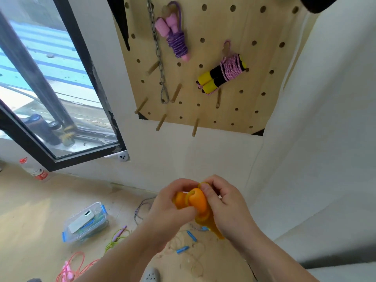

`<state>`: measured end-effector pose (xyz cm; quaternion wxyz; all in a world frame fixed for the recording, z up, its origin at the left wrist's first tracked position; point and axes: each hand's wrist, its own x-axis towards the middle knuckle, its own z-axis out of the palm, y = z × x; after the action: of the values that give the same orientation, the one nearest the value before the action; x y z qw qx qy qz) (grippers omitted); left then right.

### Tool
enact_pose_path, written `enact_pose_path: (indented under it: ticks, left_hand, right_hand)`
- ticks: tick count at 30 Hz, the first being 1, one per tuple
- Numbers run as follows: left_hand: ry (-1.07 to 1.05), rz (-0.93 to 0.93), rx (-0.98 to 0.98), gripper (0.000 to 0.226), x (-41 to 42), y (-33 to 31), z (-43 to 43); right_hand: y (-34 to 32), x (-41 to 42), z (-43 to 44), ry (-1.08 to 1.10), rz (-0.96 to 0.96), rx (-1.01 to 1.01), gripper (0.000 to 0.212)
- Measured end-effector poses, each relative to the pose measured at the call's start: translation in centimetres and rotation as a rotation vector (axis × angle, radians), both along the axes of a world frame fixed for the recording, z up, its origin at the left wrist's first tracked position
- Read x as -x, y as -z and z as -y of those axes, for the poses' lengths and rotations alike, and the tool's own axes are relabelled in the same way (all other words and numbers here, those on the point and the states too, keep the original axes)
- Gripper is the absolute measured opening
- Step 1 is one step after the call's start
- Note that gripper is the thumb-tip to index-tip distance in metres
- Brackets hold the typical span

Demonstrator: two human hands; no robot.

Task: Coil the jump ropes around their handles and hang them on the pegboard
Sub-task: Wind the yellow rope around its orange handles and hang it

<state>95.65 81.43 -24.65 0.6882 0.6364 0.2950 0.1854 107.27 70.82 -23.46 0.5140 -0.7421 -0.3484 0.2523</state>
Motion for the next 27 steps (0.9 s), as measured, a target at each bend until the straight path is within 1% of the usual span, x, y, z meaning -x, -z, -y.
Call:
enact_pose_path:
  ticks: [2, 4, 5, 9, 10, 15, 18, 19, 20, 22, 23, 24, 25, 27]
  left_hand:
    - [0.044, 0.013, 0.027, 0.043, 0.0, -0.5, -2.5]
    - [0.042, -0.011, 0.044, 0.045, 0.0, -1.0, -5.4]
    - [0.026, -0.024, 0.05, 0.041, -0.1, -1.2, -6.8]
    - [-0.086, 0.002, 0.179, 0.006, -0.7, -1.3, -12.5]
    - [-0.106, 0.019, 0.217, 0.003, -0.9, -1.1, -13.8]
    - [-0.183, 0.109, 0.42, 0.009, -2.4, -0.7, -17.6]
    - [-0.172, 0.123, 0.475, 0.008, -3.7, -1.1, -18.8]
    - [-0.173, 0.099, 0.452, 0.005, -4.2, -1.3, -19.2]
    - [-0.185, 0.041, 0.356, 0.004, -4.8, -1.4, -19.8]
    - [-0.192, -0.101, 0.006, 0.01, -5.9, -1.6, -21.3]
    - [-0.178, -0.13, -0.133, 0.019, -6.3, -2.0, -21.9]
    - [-0.156, -0.139, -0.216, 0.028, -6.8, -2.5, -22.4]
    - [-0.129, -0.135, -0.259, 0.034, -7.2, -3.0, -22.8]
    - [-0.078, -0.127, -0.345, 0.032, -8.2, -4.0, -23.6]
  right_hand:
    - [-0.1, 0.1, -2.5, 0.046, 0.062, 0.01, 0.019]
    - [-0.3, 0.3, -5.1, 0.075, 0.11, 0.019, 0.018]
    - [-0.4, 0.4, -6.3, 0.084, 0.118, 0.026, 0.018]
    - [-1.1, 0.5, -11.1, 0.095, 0.081, 0.032, 0.015]
    - [-1.1, 0.4, -12.1, 0.107, 0.068, 0.031, 0.014]
    - [-0.8, -0.9, -15.7, 0.187, 0.081, -0.008, 0.017]
    - [-0.8, -2.5, -17.3, 0.146, 0.122, -0.035, 0.016]
    - [-0.8, -3.1, -17.9, 0.121, 0.146, -0.038, 0.016]
    - [-0.8, -3.9, -18.4, 0.096, 0.177, -0.037, 0.016]
    - [-1.1, -5.8, -19.6, 0.052, 0.26, -0.029, 0.014]
    - [-1.3, -6.8, -20.2, 0.034, 0.297, -0.033, 0.013]
    - [-1.7, -7.6, -20.8, 0.022, 0.32, -0.047, 0.013]
    - [-2.2, -8.4, -21.6, 0.011, 0.325, -0.065, 0.013]
    - [-3.3, -9.7, -23.4, -0.028, 0.336, -0.09, 0.013]
